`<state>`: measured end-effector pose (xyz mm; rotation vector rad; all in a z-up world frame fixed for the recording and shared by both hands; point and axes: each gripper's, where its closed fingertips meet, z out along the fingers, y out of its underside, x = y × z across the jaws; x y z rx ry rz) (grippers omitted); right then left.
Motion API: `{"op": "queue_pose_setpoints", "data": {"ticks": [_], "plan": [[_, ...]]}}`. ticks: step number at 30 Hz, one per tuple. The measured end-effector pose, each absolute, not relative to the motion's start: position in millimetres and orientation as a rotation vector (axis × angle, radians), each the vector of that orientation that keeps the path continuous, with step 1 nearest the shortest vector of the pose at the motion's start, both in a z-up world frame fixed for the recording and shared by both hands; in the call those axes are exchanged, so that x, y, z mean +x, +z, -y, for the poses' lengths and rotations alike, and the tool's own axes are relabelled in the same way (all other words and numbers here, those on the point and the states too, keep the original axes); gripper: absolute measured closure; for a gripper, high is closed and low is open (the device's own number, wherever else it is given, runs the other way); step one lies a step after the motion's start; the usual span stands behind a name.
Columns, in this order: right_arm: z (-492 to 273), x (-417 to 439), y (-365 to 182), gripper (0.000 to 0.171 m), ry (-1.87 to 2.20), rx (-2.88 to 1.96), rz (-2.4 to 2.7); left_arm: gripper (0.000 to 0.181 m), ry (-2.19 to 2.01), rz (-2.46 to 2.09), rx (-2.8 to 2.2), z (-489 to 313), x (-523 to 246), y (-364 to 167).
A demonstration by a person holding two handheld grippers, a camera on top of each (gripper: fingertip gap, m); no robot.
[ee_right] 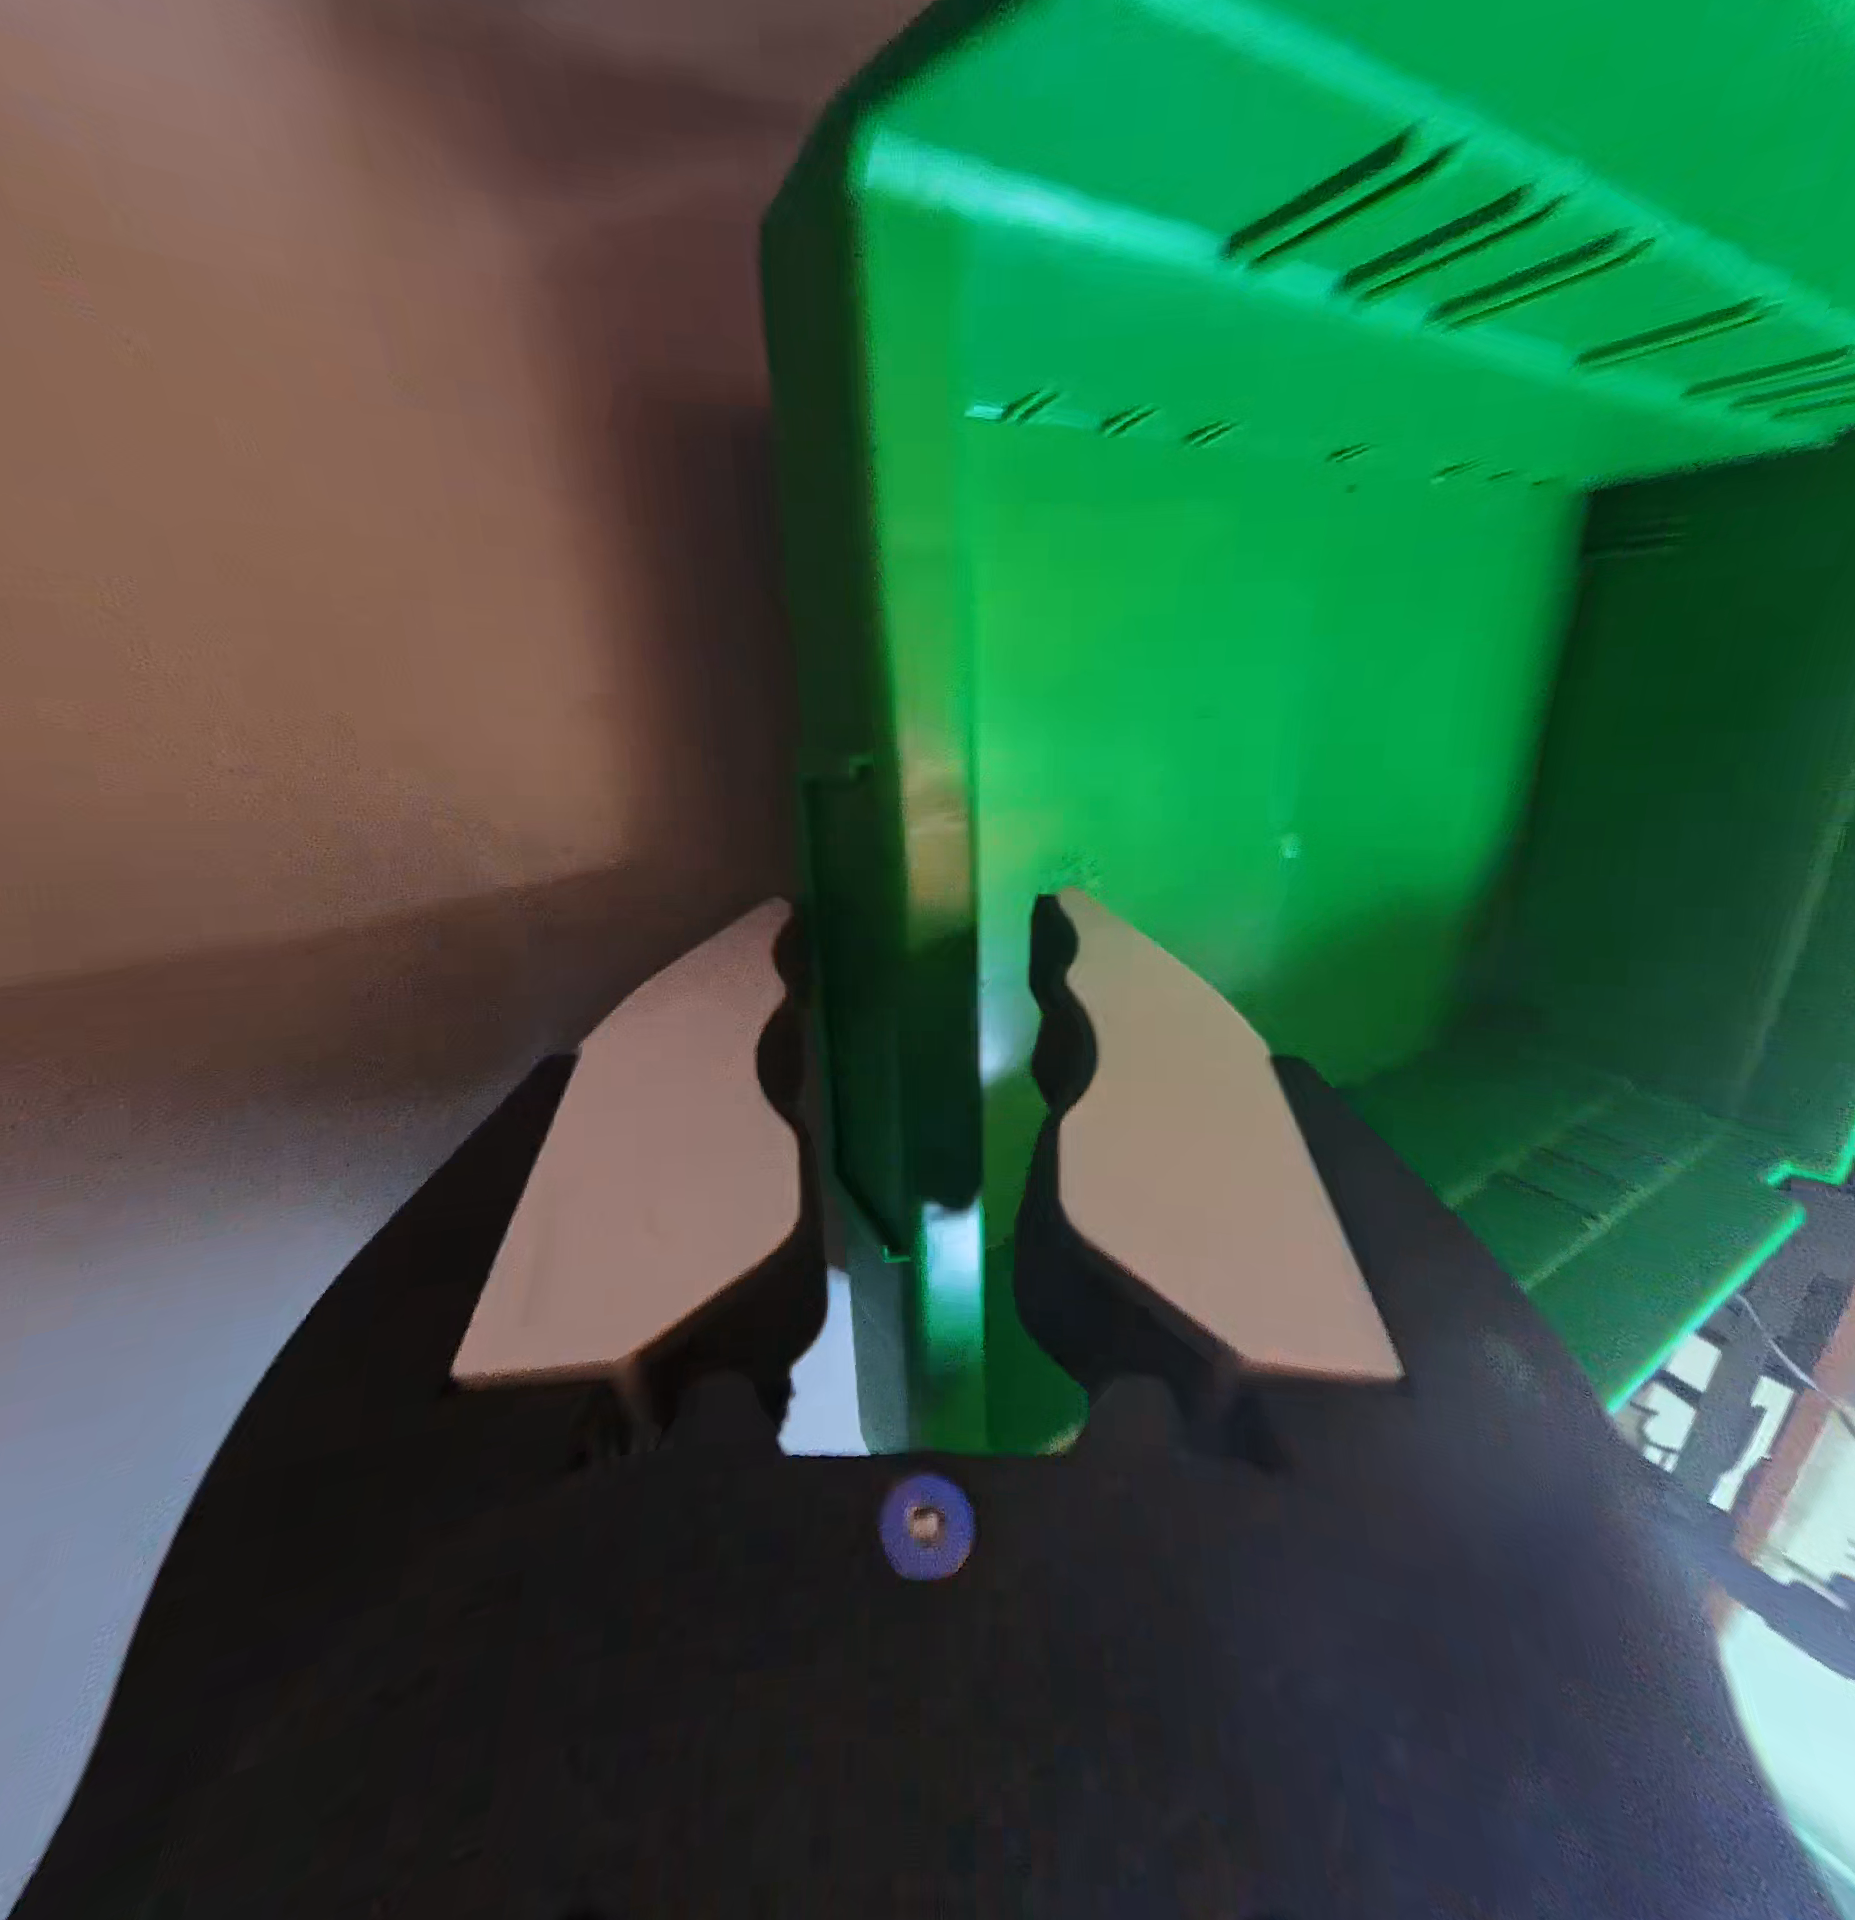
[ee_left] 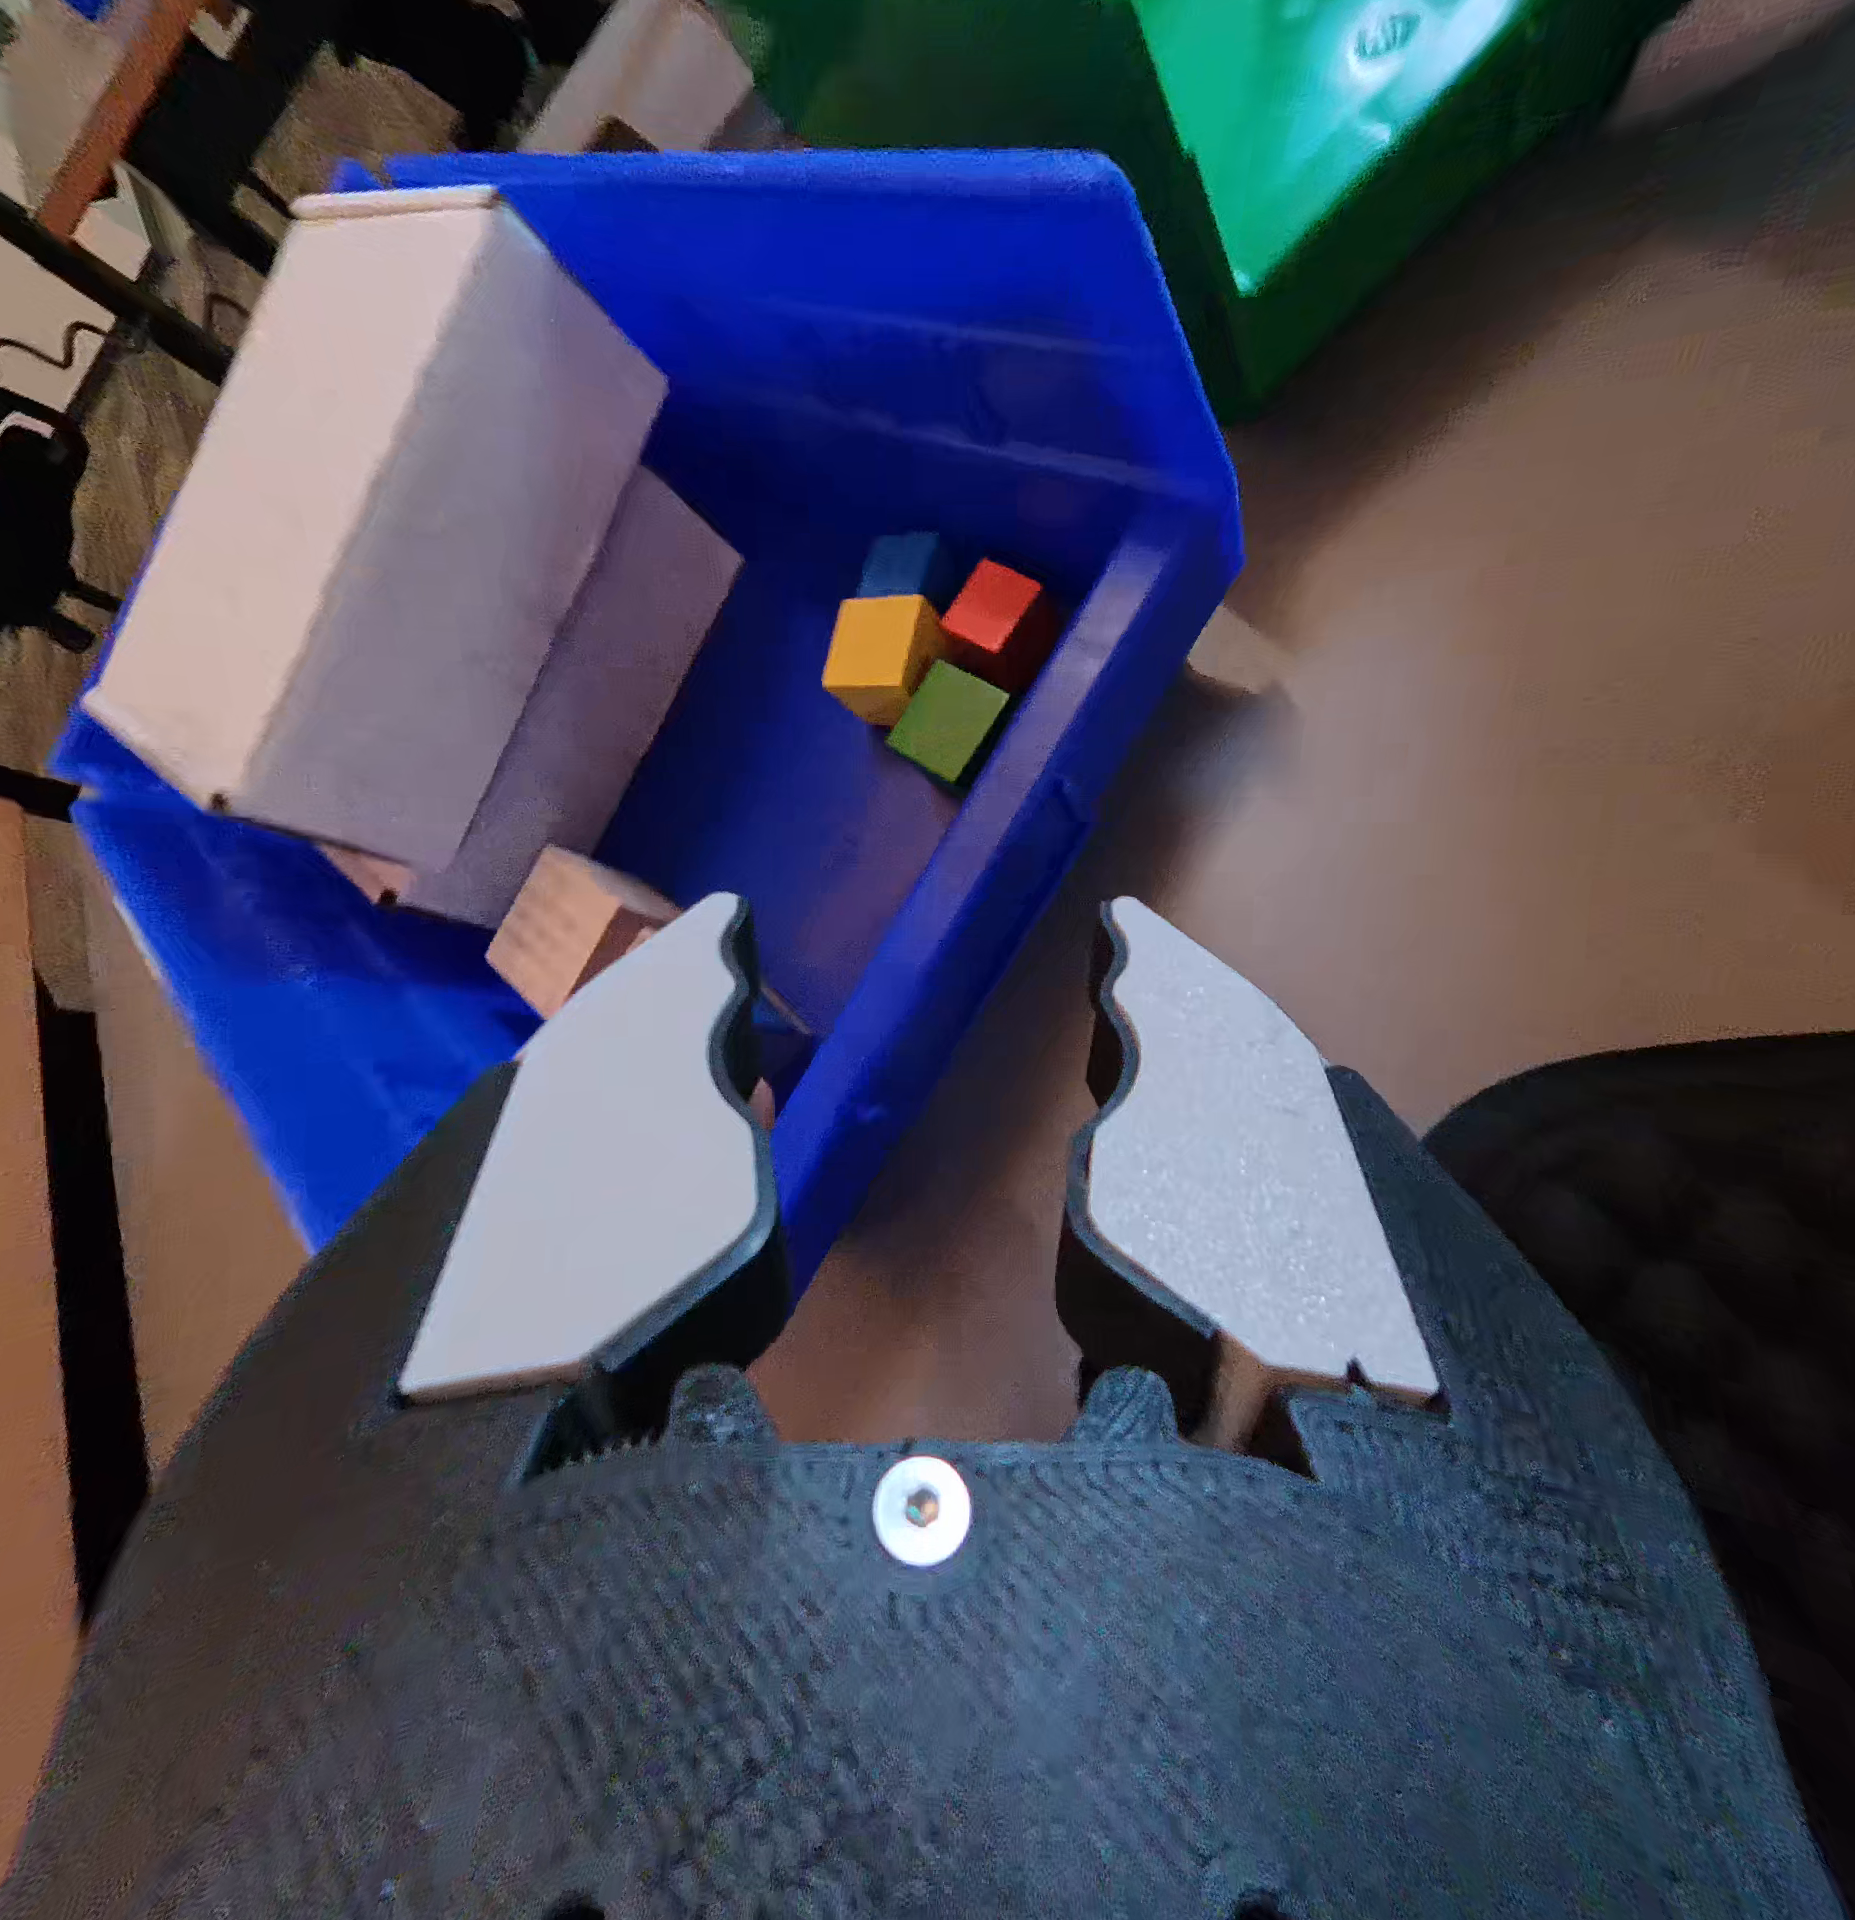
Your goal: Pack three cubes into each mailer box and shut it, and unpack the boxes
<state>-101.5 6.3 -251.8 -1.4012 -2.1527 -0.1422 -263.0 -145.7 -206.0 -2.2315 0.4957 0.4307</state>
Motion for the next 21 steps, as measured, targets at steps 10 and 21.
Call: {"op": "queue_pose_setpoints", "data": {"ticks": [10, 21], "plan": [[-6, -6, -251, 0.140, -0.135, -1.453, 2.089, 0.143, 0.737, -0.842, -2.317, 121, -270, -251], [-48, 131, -251, 0.137, -0.306, -1.671, 1.792, 0.148, 0.824, -0.932, -2.199, 120, -238, -250]]}}
